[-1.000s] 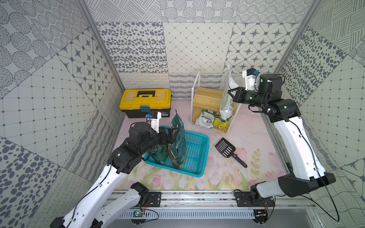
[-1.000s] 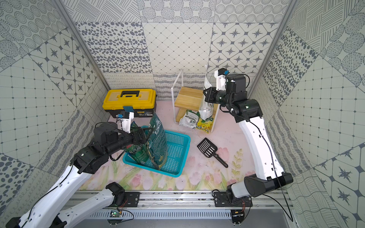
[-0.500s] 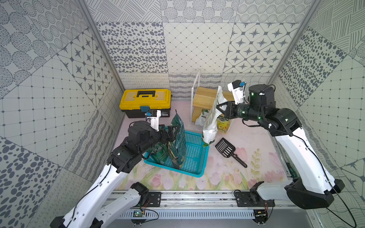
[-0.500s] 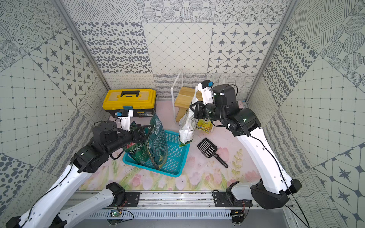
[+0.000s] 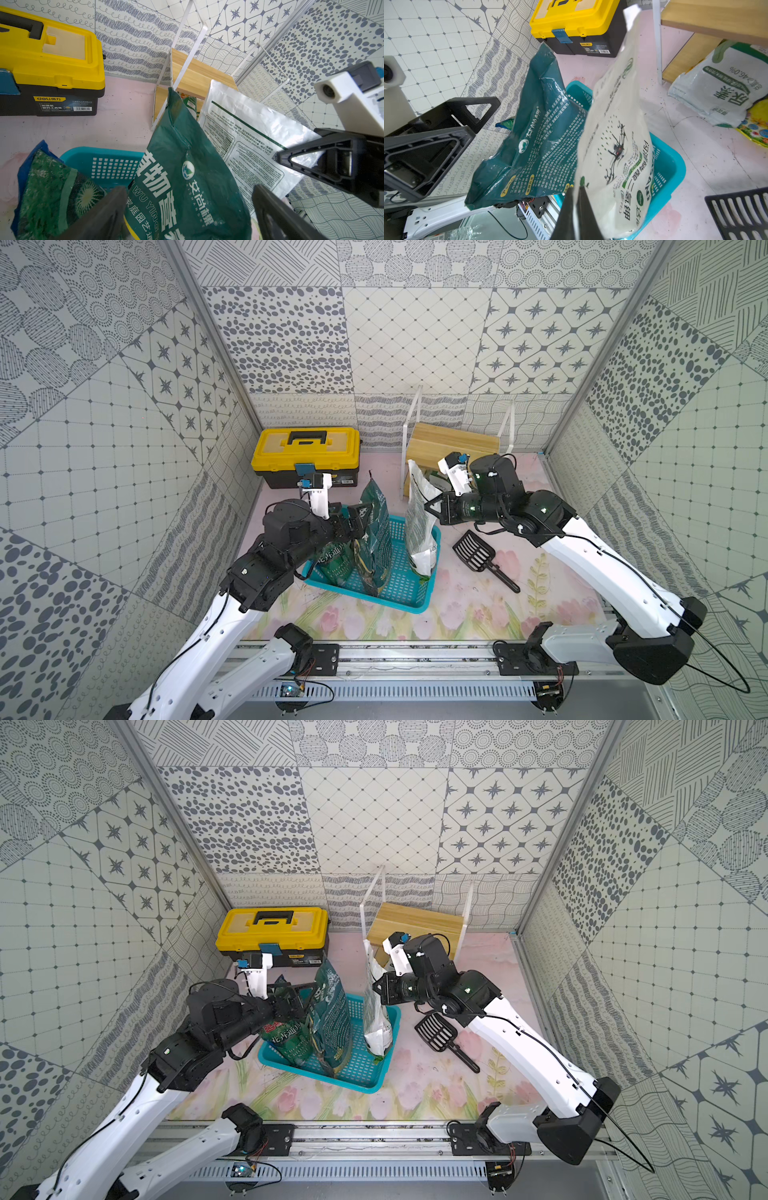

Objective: Take down the fertilizer bag from the shelf
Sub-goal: Place the fertilizer bag in the storage box.

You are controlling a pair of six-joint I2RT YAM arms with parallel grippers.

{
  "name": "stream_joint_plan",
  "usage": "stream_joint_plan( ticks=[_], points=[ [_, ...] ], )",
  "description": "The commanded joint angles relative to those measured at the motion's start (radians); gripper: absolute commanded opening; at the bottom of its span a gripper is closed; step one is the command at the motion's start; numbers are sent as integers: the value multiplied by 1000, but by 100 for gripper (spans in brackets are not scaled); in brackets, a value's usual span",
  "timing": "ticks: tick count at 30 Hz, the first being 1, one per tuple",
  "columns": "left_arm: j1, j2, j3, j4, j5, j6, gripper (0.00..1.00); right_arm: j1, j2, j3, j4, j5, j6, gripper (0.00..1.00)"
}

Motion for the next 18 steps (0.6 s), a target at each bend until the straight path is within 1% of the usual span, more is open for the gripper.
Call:
stream_joint_plan(
  ticks=[1, 5, 9, 14, 18],
  points=[
    [1, -18, -12, 66, -29, -13, 100, 46, -31, -5, 396, 63, 27, 0],
    [1, -31, -28, 73, -33, -23, 100, 113, -5, -87, 472, 193, 47, 0],
    [1, -32, -29, 72, -33, -25, 100, 171, 19, -147, 544, 265, 98, 0],
    [1, -32, -34, 81, -29, -29, 100, 236, 69, -182, 558, 311, 121, 0],
    [1, -31, -36, 84, -25, -33, 100, 258, 89, -235, 589, 279, 158, 0]
  ],
)
